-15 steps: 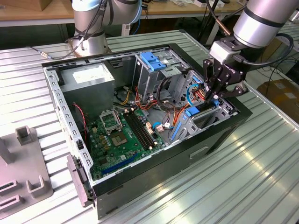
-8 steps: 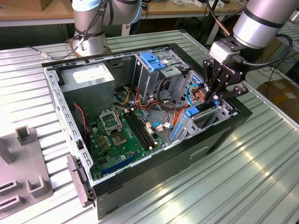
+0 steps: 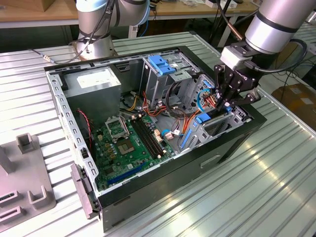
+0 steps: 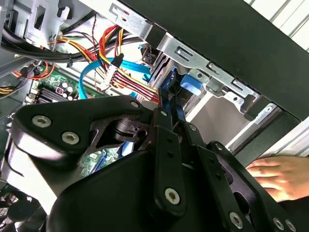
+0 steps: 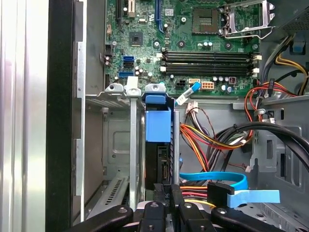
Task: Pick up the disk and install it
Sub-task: 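Insert the first disk wire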
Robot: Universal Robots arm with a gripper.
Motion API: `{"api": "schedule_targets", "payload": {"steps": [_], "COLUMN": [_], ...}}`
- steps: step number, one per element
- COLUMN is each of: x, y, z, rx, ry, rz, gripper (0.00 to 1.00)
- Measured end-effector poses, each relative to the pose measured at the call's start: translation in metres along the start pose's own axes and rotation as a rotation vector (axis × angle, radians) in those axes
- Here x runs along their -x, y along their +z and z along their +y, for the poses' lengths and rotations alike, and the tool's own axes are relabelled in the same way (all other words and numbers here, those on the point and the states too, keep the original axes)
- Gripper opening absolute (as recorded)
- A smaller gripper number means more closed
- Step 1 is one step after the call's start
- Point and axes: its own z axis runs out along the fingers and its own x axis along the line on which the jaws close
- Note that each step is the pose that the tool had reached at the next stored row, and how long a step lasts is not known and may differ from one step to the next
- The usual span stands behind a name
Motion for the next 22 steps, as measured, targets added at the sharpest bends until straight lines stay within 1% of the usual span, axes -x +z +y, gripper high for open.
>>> {"api": "schedule_targets", "payload": {"steps": [3,4,5,6,7,9,10,11,13,14,15,16,22], "x": [0.0000,0.0000,0.0000,0.0000,0.0000,0.0001,0.0001,0.0001,0.0000,0.0001,0.0001,0.0001,0.0001], "y": [0.0004,0.0003,0.0008,0.0004,-0.0027,-0.0112,-0.0130,-0.0129,-0.0133,-0.0135,-0.0136,-0.0138,-0.0149], "z": [0.0000,0.0000,0.0000,0.0000,0.0000,0.0001,0.0001,0.0001,0.0001,0.0001,0.0001,0.0001,0.0001], "rx": [0.0000,0.0000,-0.0001,-0.0001,-0.0001,-0.0003,-0.0004,-0.0004,-0.0004,-0.0004,-0.0005,-0.0005,-0.0004], "ry": [0.000,0.000,0.000,0.000,0.000,0.000,0.000,0.000,0.000,0.000,0.000,0.000,0.000], "rz": [-0.0008,-0.0017,-0.0048,-0.0048,-0.0039,-0.0039,-0.0040,-0.0044,-0.0041,-0.0041,-0.0040,-0.0040,-0.0040], "gripper": [0.17,0.17,0.18,0.18,0.25,0.25,0.25,0.25,0.23,0.16,0.16,0.10,0.10]}}
